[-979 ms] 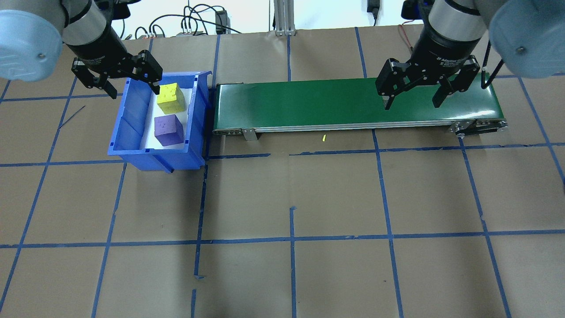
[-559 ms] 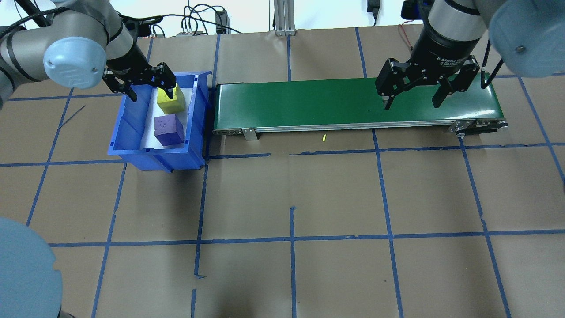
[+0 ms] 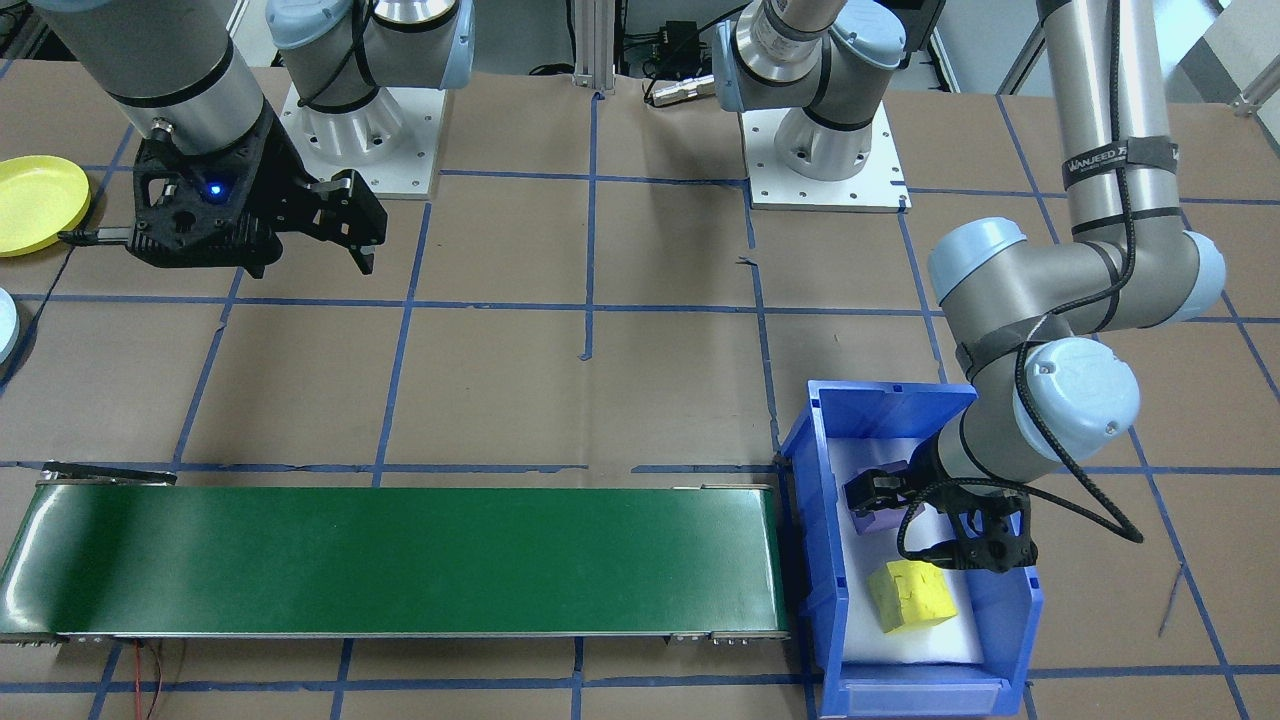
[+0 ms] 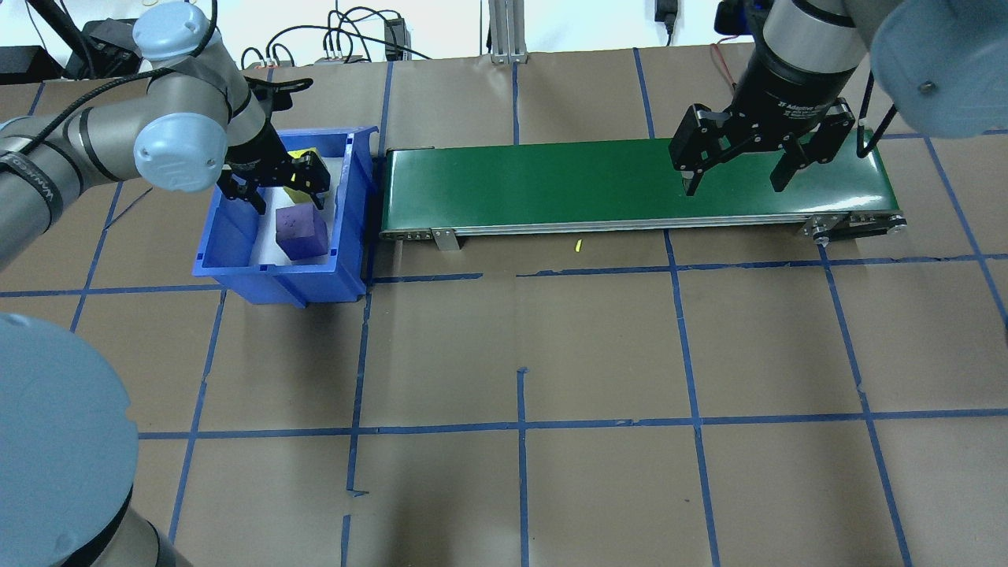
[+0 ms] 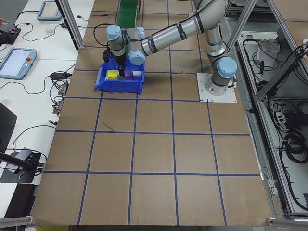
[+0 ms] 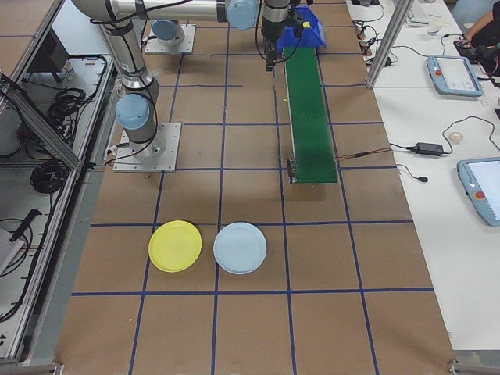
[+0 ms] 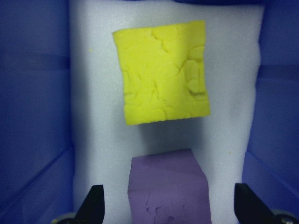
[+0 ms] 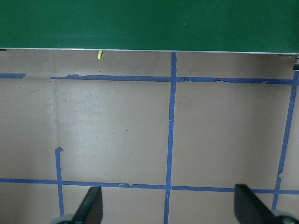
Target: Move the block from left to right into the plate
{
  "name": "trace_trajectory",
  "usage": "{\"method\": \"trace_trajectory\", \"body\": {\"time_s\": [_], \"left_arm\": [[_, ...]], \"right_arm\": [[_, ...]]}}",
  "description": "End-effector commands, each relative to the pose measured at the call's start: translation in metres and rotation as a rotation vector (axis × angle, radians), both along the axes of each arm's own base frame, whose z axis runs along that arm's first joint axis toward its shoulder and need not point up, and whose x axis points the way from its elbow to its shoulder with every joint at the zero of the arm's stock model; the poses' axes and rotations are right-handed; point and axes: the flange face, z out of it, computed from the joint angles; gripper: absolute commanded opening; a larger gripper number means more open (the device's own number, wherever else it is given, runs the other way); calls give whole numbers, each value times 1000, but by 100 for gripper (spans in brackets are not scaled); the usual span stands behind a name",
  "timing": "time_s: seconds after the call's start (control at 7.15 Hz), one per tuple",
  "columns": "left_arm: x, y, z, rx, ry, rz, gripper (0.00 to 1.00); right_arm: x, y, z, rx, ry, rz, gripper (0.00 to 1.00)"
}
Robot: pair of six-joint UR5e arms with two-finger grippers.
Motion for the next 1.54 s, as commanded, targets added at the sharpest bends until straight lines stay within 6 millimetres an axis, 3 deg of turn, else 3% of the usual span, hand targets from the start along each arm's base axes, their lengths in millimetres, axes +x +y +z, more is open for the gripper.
{"method": "trace_trajectory", "body": {"time_s": [0.0, 0.14, 0.28, 0.7, 0.84, 0.98, 1.12, 1.26, 1.4], "left_arm": [[-2, 11, -16, 32, 10, 7, 58], [-2, 11, -16, 34, 10, -4, 48], [0, 3, 10, -14, -7, 1, 36], [4, -21, 116, -103, -28, 5, 36], [-1, -30, 143, -154, -17, -1, 36], [-11, -35, 155, -192, 23, -11, 36], [-29, -37, 154, -206, 70, -38, 36], [-82, -33, 152, -217, 69, -114, 37], [-127, -25, 137, -193, 75, -173, 37]], "right_arm": [[2, 0, 0, 1, -1, 2, 100], [-1, 0, 0, 1, 2, -1, 100], [1, 0, 0, 2, 0, 2, 100], [1, 0, 0, -1, -4, 1, 100], [-3, 0, -2, 3, 3, -4, 100], [-2, 0, -2, 4, 2, 20, 100], [-2, 2, 1, -2, 1, 19, 100], [-2, 2, 1, -7, 1, 22, 100], [-1, 1, 6, -17, 4, 22, 100]]}}
